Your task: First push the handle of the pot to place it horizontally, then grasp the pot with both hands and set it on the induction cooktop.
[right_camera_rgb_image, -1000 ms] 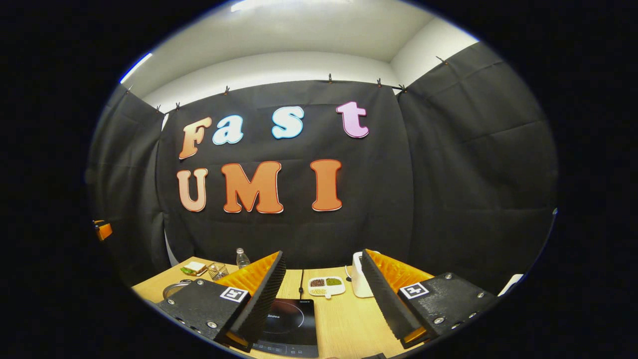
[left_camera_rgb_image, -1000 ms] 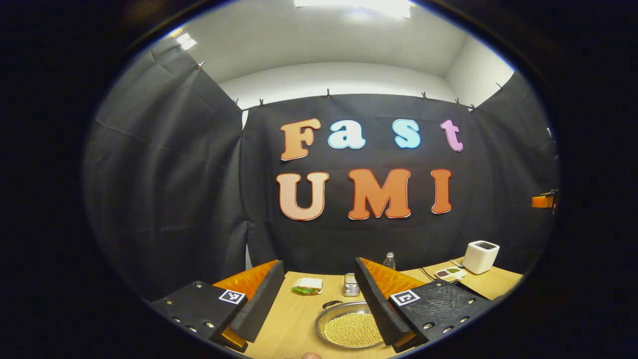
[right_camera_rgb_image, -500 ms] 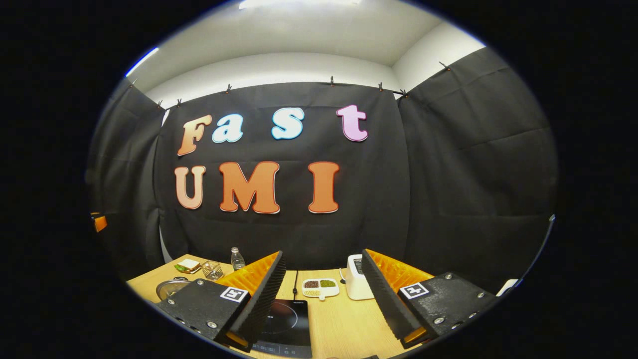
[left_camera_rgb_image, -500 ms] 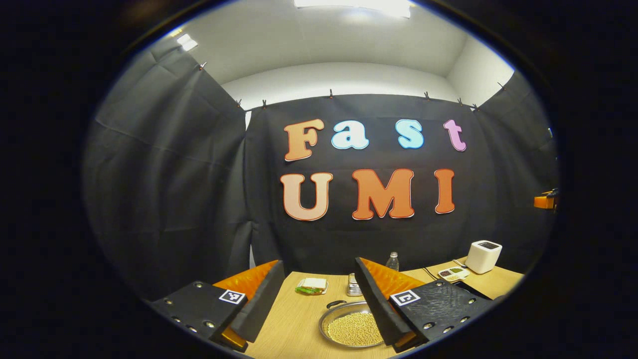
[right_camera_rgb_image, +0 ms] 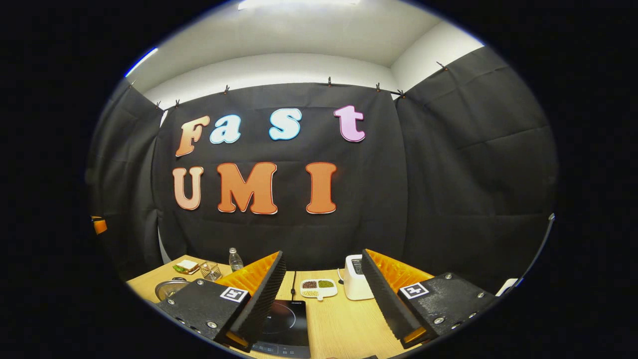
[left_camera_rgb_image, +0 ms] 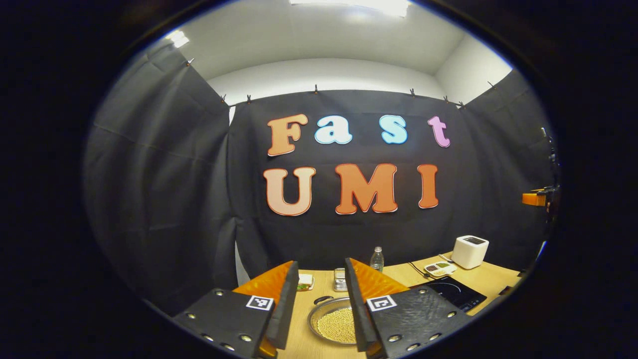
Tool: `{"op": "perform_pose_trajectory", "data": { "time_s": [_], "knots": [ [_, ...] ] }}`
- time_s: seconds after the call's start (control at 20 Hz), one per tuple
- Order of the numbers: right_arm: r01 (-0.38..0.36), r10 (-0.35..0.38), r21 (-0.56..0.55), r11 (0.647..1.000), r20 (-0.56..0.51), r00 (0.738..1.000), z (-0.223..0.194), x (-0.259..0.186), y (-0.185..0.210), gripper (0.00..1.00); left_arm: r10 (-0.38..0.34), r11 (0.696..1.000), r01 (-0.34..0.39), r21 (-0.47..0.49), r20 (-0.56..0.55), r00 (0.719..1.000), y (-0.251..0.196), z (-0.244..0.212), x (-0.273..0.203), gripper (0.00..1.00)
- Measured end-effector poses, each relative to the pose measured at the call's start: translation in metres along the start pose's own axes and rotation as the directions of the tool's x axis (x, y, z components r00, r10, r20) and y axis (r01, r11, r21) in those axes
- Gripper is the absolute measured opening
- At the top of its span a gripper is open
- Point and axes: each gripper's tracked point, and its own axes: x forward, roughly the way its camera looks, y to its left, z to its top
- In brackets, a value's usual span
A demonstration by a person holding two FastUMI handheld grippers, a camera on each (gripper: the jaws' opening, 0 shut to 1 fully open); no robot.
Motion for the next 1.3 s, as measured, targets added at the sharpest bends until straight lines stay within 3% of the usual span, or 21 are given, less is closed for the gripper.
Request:
{"op": "perform_pose_trajectory", "data": {
  "time_s": [0.1,0.2,0.3,0.4,0.5,0.9,1.15,1.3],
  "knots": [
    [-0.003,0.003,-0.003,1.000,0.000,1.000,0.000,-0.001,0.001,0.95,-0.020,1.000,0.020,-0.005,-0.013,1.000,-0.003,-0.003,0.002,0.35],
    [0.000,0.000,-0.009,1.000,0.003,1.000,0.000,0.000,0.000,0.95,-0.044,0.999,0.044,-0.009,-0.023,0.999,-0.010,-0.006,0.002,0.30],
    [-0.001,0.001,-0.011,1.000,0.004,1.000,0.000,0.000,0.001,0.95,-0.070,0.997,0.069,-0.022,-0.038,0.997,-0.017,-0.011,0.002,0.12],
    [-0.002,0.002,-0.012,1.000,0.003,1.000,0.000,-0.001,0.002,0.95,-0.087,0.996,0.086,-0.024,-0.064,0.994,-0.023,-0.023,0.005,0.10],
    [-0.004,0.004,-0.014,1.000,0.004,1.000,-0.001,-0.001,0.003,0.95,-0.102,0.995,0.101,-0.019,-0.094,0.990,-0.026,-0.033,0.007,0.02],
    [-0.001,0.001,-0.019,1.000,-0.001,1.000,-0.004,-0.002,0.003,0.95,-0.187,0.982,0.176,-0.064,-0.289,0.939,-0.057,-0.114,0.005,0.02],
    [-0.003,0.003,-0.015,1.000,-0.015,1.000,-0.009,0.000,0.002,0.95,-0.229,0.973,0.212,-0.088,-0.424,0.876,-0.074,-0.173,-0.003,0.02],
    [-0.009,0.008,-0.011,1.000,-0.028,1.000,-0.014,0.001,0.003,0.95,-0.260,0.965,0.236,-0.112,-0.503,0.824,-0.085,-0.208,-0.011,0.02]
  ]
}}
